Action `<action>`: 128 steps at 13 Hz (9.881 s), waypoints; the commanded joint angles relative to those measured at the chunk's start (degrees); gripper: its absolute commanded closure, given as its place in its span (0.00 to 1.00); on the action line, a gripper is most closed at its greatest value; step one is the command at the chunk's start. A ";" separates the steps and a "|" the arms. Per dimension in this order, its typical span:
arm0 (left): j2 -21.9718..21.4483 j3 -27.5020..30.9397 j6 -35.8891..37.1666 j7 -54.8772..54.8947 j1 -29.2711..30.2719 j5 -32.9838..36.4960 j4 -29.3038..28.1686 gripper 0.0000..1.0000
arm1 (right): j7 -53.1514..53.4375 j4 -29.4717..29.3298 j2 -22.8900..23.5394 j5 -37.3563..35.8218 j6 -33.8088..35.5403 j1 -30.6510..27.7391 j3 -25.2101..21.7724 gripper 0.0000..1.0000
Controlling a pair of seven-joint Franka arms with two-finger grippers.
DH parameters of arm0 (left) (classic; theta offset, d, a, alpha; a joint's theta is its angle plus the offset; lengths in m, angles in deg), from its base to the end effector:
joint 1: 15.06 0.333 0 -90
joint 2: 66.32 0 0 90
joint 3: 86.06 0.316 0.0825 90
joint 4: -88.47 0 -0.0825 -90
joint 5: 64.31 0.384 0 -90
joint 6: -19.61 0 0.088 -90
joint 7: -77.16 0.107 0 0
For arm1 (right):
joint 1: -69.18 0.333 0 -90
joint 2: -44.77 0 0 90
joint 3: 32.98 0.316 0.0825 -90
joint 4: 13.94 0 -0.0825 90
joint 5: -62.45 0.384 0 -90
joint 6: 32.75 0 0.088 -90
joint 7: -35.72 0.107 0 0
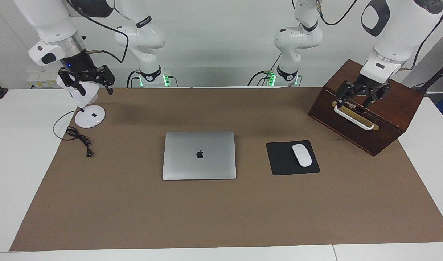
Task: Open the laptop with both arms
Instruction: 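Move the right gripper toward the laptop's front edge, then bring the left gripper to the laptop front while the right gripper aligns, then hold the laptop base with the left gripper and grip the lid edge, then lift the laptop lid upward with the right gripper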
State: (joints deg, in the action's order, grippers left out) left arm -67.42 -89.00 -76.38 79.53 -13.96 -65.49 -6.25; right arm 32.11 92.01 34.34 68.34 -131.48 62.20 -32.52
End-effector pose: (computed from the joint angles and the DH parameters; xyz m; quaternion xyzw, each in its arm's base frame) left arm 0.5569 -0.0202 0.6054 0.9991 -0.0359 0.0207 0.0097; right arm 0.5058 -0.0479 0.6025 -0.9978 0.0318 -0.0323 0.0476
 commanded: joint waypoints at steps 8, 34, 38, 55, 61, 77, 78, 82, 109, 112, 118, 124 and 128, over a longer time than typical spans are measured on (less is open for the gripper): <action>-0.74 -0.40 -0.08 -0.61 -0.22 1.09 -0.21 0.00 | 7.62 21.12 -6.71 26.43 -24.48 2.74 0.24 0.00; -18.49 -0.66 -59.63 -0.26 -15.24 -3.13 -51.07 1.00 | 33.66 46.98 -4.88 56.87 -63.08 35.54 1.04 0.00; -17.01 -0.66 -75.11 -0.17 -19.81 -3.13 -59.61 1.00 | 33.57 46.54 -2.33 56.87 -63.17 35.63 1.12 0.00; -0.13 -0.58 -104.84 -2.46 -36.61 -3.22 -64.37 1.00 | 30.94 43.55 2.60 56.87 -64.14 34.84 0.95 0.00; 4.96 -0.58 -104.84 -2.90 -40.74 -5.42 -61.47 1.00 | 29.00 42.93 4.09 56.87 -64.22 33.96 0.86 0.00; 13.58 -0.31 -104.84 -2.72 -42.76 -7.70 -51.10 1.00 | 28.39 42.67 4.36 56.87 -66.07 33.70 1.03 0.00; 13.85 -0.31 -104.84 -2.72 -42.76 -7.70 -50.83 1.00 | 28.30 42.67 4.36 56.87 -66.07 33.70 0.95 0.00; 15.78 -0.22 -104.84 -2.46 -42.76 -7.53 -49.43 1.00 | 28.04 42.67 4.36 56.87 -66.16 33.70 0.95 0.00; 18.33 -0.14 -104.84 4.13 -41.71 -7.00 -48.46 1.00 | 26.80 31.07 14.38 56.96 -67.48 31.94 0.95 0.00; 18.33 -0.14 -104.84 4.13 -41.71 -7.00 -48.46 1.00 | 26.81 28.36 15.60 58.88 -69.22 32.72 1.04 0.00; 18.59 -0.14 -104.84 4.40 -41.71 -7.00 -48.28 1.00 | 26.80 22.03 18.33 59.51 -69.68 32.73 1.04 0.00; 18.59 -0.14 -104.84 4.40 -41.71 -7.00 -48.19 1.00 | 25.05 14.73 21.76 59.42 -69.76 31.59 0.95 0.00; 18.68 -0.14 -104.84 4.40 -41.71 -7.00 -48.19 1.00 | 23.73 10.51 23.08 59.25 -69.06 29.57 0.86 0.00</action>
State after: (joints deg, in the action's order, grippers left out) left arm -51.66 -89.94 -180.40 82.56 -55.38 -72.13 -55.55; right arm 59.37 106.09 53.86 126.10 -199.80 93.44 -31.93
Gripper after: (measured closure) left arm 0.991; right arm 0.000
